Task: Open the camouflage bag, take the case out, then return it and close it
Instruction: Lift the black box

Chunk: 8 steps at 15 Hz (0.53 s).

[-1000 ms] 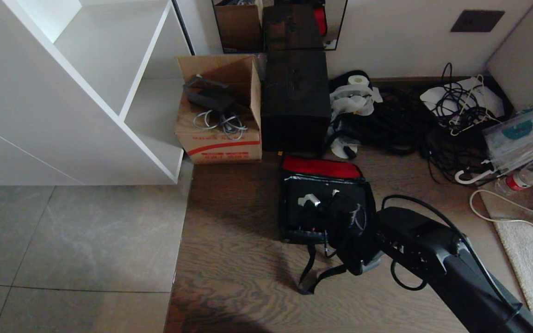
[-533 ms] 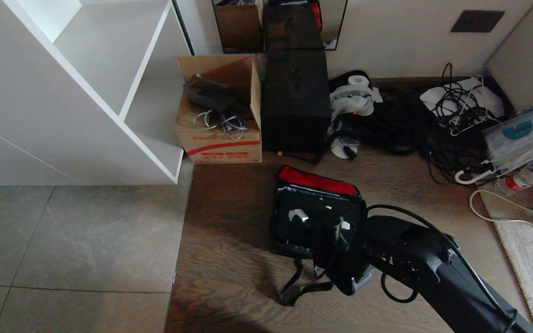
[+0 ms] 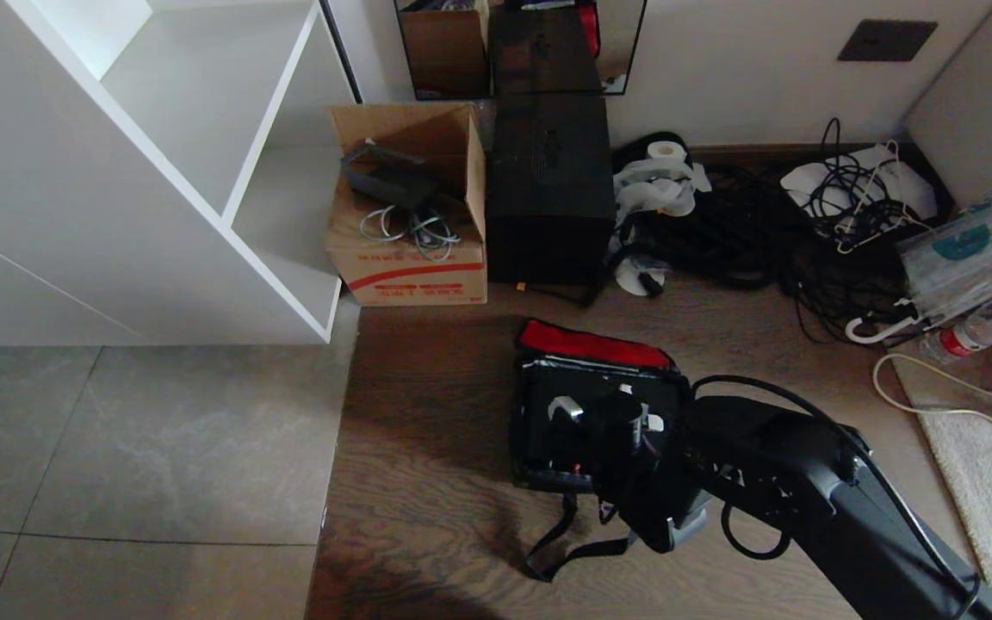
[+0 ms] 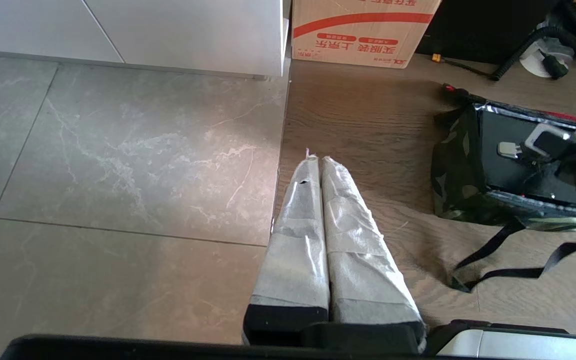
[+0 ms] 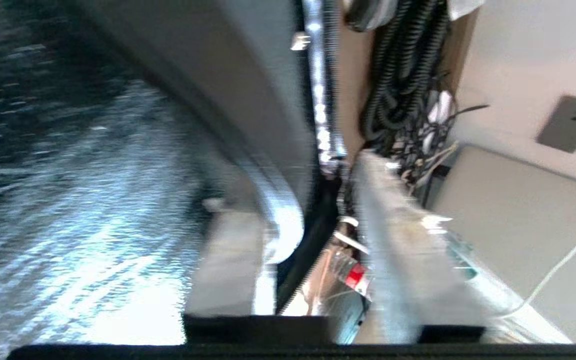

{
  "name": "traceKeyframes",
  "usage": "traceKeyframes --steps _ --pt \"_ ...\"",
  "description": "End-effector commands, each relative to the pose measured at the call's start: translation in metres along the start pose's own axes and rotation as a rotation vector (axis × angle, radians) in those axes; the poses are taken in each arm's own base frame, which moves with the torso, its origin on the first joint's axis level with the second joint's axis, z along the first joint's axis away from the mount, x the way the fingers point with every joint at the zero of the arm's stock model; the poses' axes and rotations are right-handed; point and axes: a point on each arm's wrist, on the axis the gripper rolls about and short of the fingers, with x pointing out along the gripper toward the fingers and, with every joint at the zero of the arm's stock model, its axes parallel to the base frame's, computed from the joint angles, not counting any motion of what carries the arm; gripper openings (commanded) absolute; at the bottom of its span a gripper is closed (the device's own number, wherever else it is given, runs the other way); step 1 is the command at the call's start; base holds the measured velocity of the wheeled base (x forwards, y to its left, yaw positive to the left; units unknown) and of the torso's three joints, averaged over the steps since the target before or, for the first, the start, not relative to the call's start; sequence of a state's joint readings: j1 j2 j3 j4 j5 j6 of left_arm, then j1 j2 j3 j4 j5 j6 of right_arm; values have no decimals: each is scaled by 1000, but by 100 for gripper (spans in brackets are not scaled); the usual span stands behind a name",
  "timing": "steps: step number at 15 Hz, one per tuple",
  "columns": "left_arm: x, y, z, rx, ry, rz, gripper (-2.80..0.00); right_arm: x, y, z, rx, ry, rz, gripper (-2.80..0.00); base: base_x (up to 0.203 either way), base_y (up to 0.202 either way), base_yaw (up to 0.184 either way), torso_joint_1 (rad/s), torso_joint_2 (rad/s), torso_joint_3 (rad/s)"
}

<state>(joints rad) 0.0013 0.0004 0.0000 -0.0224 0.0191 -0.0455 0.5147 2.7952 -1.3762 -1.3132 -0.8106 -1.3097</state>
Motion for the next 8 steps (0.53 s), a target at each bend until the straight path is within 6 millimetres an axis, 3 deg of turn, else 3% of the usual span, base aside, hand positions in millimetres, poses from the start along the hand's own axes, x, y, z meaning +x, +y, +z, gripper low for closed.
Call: traceKeyframes --steps 1,8 --pt "1 0 -3 0 8 1 -280 1 -3 1 -3 -1 -6 0 0 0 0 0 0 0" --pt "1 0 -3 0 8 1 -280 1 -4 1 -15 4 -9 0 0 0 0 0 0 0"
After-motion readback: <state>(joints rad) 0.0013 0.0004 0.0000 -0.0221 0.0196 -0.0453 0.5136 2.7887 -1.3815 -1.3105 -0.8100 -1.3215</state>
